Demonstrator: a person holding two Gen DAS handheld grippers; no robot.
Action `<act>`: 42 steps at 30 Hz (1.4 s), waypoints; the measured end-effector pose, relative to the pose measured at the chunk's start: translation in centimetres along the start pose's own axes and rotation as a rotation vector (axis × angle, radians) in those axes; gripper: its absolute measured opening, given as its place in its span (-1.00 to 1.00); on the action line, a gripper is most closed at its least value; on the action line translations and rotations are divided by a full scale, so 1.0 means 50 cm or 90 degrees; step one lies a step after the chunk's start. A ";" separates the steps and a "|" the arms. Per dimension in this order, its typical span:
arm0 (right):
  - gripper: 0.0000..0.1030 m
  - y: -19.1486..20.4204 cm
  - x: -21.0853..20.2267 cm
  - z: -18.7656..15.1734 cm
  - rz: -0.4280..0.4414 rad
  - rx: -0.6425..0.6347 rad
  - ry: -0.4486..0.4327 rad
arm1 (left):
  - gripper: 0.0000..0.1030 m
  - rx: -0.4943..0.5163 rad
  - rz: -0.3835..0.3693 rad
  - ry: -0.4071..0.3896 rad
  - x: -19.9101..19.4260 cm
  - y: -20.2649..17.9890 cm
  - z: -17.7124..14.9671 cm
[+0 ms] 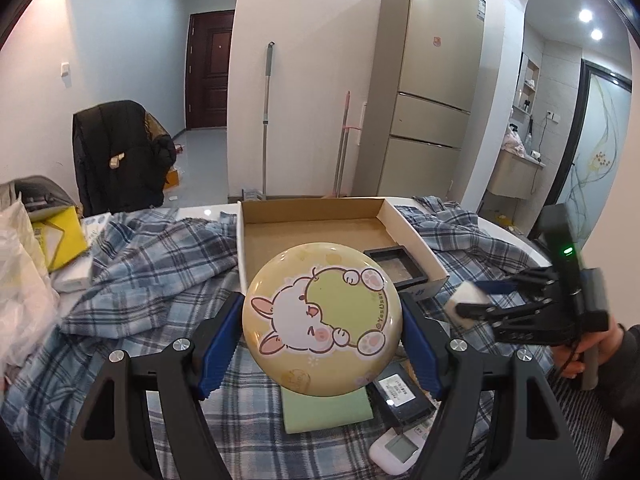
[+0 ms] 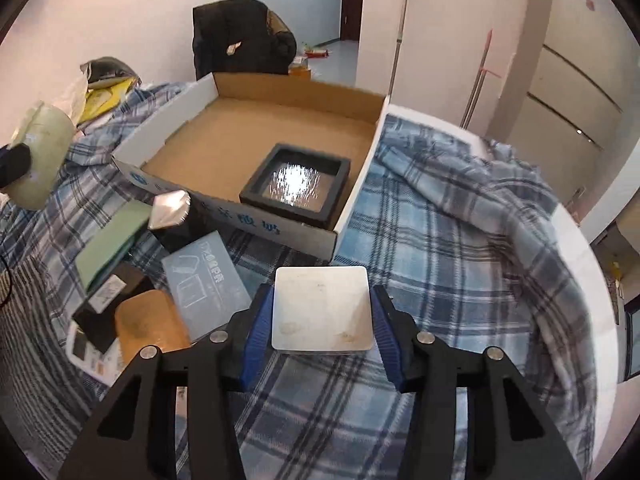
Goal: Organize rigid objects
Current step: 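Lower the tin and the white tile into the box and release both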
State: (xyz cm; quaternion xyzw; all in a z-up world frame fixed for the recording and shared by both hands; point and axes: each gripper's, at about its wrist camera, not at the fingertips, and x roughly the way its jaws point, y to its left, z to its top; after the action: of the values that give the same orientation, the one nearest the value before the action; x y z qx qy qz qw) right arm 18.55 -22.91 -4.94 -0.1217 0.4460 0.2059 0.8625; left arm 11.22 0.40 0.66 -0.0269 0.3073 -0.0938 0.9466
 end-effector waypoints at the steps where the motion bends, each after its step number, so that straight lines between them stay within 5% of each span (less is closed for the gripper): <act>1: -0.08 -0.001 -0.011 0.002 0.000 0.005 -0.009 | 0.49 0.008 0.007 0.000 -0.003 -0.001 0.003; 4: -0.08 0.003 -0.043 0.015 -0.002 0.017 -0.042 | 0.48 0.037 0.058 -0.004 -0.004 -0.012 0.022; 8: -0.08 0.014 -0.067 0.059 -0.012 0.048 -0.084 | 0.48 0.031 0.069 -0.006 0.026 -0.007 0.070; 18: -0.08 0.040 -0.039 0.160 0.007 0.110 -0.132 | 0.48 -0.030 0.029 0.087 0.205 0.039 0.121; 30: -0.08 0.033 0.021 0.155 0.009 0.114 -0.100 | 0.48 -0.031 0.031 0.165 0.314 0.051 0.075; 42: -0.08 0.036 0.043 0.191 0.006 0.129 -0.087 | 0.49 -0.033 0.026 0.153 0.309 0.056 0.070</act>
State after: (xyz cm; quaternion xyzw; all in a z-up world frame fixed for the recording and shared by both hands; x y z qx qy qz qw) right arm 25.71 -17.02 -1.29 -0.0176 0.4049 0.1714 0.8980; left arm 26.00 0.12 -5.73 -0.0337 0.4217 -0.0692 0.9035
